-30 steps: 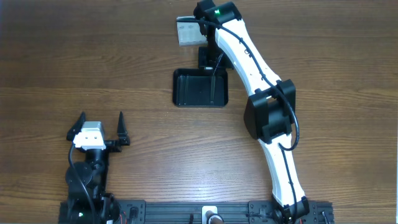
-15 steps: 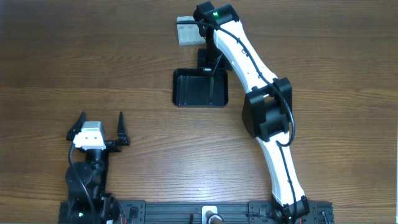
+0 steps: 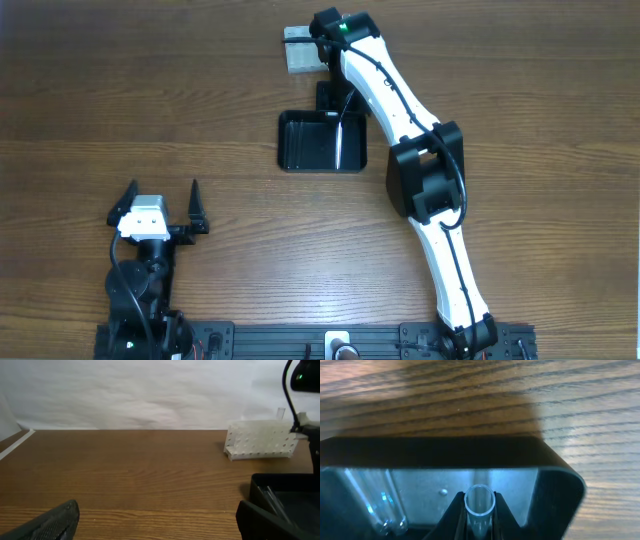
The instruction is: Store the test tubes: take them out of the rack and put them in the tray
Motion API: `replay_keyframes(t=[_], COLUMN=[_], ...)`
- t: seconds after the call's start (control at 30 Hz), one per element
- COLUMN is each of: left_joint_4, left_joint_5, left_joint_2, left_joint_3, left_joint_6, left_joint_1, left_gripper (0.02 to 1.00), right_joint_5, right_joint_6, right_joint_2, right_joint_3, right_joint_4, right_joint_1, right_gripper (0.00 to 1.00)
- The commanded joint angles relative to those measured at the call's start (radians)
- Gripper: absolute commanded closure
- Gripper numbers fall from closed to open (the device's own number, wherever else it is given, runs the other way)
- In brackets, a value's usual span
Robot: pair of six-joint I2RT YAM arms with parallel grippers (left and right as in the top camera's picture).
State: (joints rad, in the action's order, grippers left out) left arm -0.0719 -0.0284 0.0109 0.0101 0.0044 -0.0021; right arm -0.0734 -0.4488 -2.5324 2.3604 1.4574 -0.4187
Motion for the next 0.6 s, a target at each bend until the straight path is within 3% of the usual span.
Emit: replay_keyframes(t=[0.03,0.2,0.53,0.6], left_joint_4=[-0.001,-0.001,-0.001,-0.001], left_joint_5=[0.013,0.013,0.013,0.013], left_joint_2=[-0.008,-0.008,-0.008,-0.008], left_joint_3=[-0.005,-0.005,-0.005,-0.005], left_joint_6=[0.015,0.015,0.015,0.015], left_joint_1=[0.006,0.006,0.006,0.006], left_gripper=[0.02,0.02,0.02,0.023], right_joint_5=[-0.001,-0.001,-0.019,-0.042], right_joint_6=[0.001,0.0,0.0,0.001], right_joint_2=[-0.04,-0.046,-0.047,-0.047], right_joint_3=[0.02,0.02,0.02,0.023], right_joint_4=[-0.005,-0.024,-0.029,-0.029], right_joint_1=[0.0,-0.001,-0.001,-0.001], right_gripper=[0.95,0.943,0.761,0.761])
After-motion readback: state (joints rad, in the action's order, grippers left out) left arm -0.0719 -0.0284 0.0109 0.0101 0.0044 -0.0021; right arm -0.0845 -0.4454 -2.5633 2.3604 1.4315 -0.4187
